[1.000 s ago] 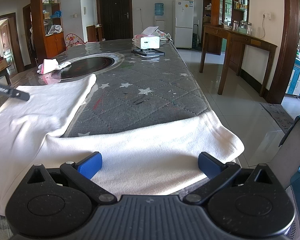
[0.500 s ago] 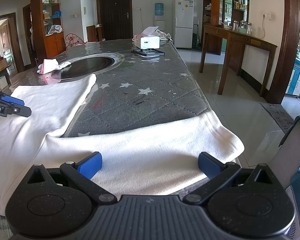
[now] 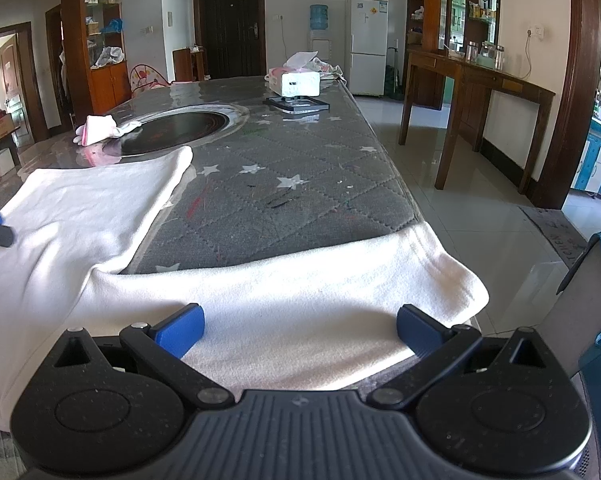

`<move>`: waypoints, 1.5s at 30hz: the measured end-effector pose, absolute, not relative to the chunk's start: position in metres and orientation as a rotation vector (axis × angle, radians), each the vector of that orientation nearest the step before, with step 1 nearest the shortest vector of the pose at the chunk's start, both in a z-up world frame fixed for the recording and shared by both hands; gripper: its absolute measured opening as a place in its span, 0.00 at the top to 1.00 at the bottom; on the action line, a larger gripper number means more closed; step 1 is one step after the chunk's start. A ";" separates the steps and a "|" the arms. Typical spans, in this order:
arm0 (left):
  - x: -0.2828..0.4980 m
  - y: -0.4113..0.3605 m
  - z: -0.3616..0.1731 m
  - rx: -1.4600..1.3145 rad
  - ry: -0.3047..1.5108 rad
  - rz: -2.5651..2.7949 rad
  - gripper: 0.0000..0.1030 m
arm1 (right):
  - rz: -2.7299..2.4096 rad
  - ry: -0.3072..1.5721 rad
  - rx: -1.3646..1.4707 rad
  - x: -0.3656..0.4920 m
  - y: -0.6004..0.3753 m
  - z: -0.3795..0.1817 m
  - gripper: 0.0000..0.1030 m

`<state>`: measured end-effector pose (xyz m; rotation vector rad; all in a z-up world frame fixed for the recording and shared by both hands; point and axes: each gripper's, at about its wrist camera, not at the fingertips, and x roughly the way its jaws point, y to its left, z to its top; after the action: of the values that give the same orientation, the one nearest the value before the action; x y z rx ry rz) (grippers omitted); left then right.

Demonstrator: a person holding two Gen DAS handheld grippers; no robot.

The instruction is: Fold clothes

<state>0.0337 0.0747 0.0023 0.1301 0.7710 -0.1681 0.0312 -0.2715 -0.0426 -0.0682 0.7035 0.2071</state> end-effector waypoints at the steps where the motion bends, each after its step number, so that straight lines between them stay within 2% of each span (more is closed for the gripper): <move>1: 0.025 0.077 0.004 0.132 0.765 -0.167 0.47 | 0.211 0.704 -0.066 0.030 -0.270 -0.041 0.00; 11: -0.050 0.079 0.005 0.158 0.736 -0.218 0.47 | 0.423 0.632 -0.179 0.004 -0.216 0.000 0.00; 19: -0.085 0.067 -0.009 0.205 0.723 -0.255 0.47 | 0.674 0.647 -0.402 -0.018 -0.142 0.001 0.00; 30: -0.104 0.069 -0.010 0.252 0.706 -0.319 0.47 | 0.769 0.632 -0.663 -0.056 -0.114 -0.016 0.01; 36: -0.087 0.066 0.002 0.187 0.659 -0.301 0.47 | 0.734 0.593 -0.600 -0.049 -0.112 -0.004 0.03; 45: -0.089 0.051 -0.019 0.237 0.699 -0.385 0.48 | 0.793 0.632 -0.630 -0.056 -0.111 -0.015 0.03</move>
<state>-0.0894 0.0515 -0.0188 0.2372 0.6994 -0.3852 -0.0558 -0.1114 -0.0151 -0.6302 0.6319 0.7930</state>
